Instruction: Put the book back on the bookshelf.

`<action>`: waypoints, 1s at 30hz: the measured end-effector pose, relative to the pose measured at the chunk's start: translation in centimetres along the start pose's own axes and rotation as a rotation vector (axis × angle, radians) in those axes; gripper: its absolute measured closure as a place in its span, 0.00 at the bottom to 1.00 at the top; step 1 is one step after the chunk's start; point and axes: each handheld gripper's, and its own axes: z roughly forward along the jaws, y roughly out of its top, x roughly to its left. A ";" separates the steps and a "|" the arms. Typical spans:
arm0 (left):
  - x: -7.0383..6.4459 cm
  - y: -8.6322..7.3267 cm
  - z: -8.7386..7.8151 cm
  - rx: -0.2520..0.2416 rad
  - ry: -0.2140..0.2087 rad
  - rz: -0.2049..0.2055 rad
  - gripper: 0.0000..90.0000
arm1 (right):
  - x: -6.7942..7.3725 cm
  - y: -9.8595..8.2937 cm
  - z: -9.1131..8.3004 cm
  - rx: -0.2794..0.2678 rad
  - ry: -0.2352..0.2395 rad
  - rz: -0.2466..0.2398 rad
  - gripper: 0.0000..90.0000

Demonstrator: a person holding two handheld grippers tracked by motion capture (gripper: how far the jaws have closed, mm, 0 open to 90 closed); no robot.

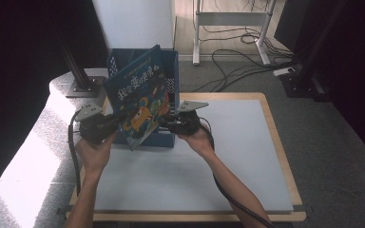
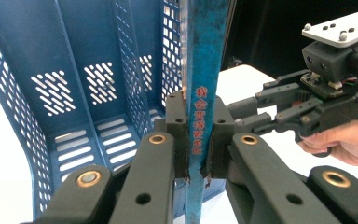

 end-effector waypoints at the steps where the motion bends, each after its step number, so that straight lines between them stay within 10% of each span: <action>1: 0.0 0.1 0.0 0.007 0.000 0.003 0.93 | 0.3 0.0 0.2 0.007 0.013 -0.001 0.73; 17: -0.2 1.0 0.2 0.075 0.021 -0.032 0.92 | 7.6 -0.7 5.5 0.038 0.215 -0.075 0.97; 30: 0.1 0.8 0.3 0.044 0.018 -0.085 0.92 | 9.3 0.0 7.5 0.037 0.188 -0.130 0.98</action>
